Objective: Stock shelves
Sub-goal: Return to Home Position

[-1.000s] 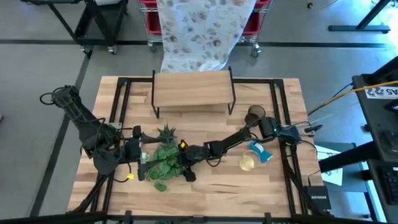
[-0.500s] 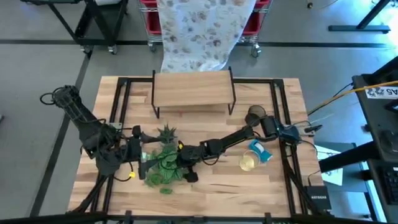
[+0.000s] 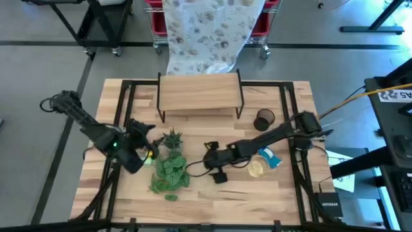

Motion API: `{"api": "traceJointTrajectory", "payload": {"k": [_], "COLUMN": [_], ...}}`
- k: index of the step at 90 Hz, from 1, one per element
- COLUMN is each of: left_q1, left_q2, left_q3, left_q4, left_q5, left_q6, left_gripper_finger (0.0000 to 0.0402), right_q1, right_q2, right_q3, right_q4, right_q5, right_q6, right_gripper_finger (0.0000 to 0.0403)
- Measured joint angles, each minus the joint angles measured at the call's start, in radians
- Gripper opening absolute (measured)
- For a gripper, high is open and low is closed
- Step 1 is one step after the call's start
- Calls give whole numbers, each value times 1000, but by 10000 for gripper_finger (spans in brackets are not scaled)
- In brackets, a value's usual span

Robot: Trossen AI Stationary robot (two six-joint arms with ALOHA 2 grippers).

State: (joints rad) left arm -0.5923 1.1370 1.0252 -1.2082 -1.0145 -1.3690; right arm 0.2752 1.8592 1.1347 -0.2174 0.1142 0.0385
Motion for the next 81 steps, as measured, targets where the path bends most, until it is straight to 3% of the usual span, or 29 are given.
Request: {"api": "traceJointTrajectory", "payload": {"k": [10,28,81], "left_q1": [102,269,740], "left_q2": [-2,-40,-68], "left_q3": [-39,-156,-354], "left_q4": [-118,-37,553], "left_q5": [82,179,200], "left_q6": [-95,4,695], "left_gripper_finger": [314,314,314], "right_q1": [-1,0,0], "right_q2": [-67,-87,-88], "right_q3": [-40,-45,-45], "right_q4": [36,94,142], "right_q5": [77,147,148], "right_q6": [24,24,6], "right_gripper_finger": [385,385,385]}}
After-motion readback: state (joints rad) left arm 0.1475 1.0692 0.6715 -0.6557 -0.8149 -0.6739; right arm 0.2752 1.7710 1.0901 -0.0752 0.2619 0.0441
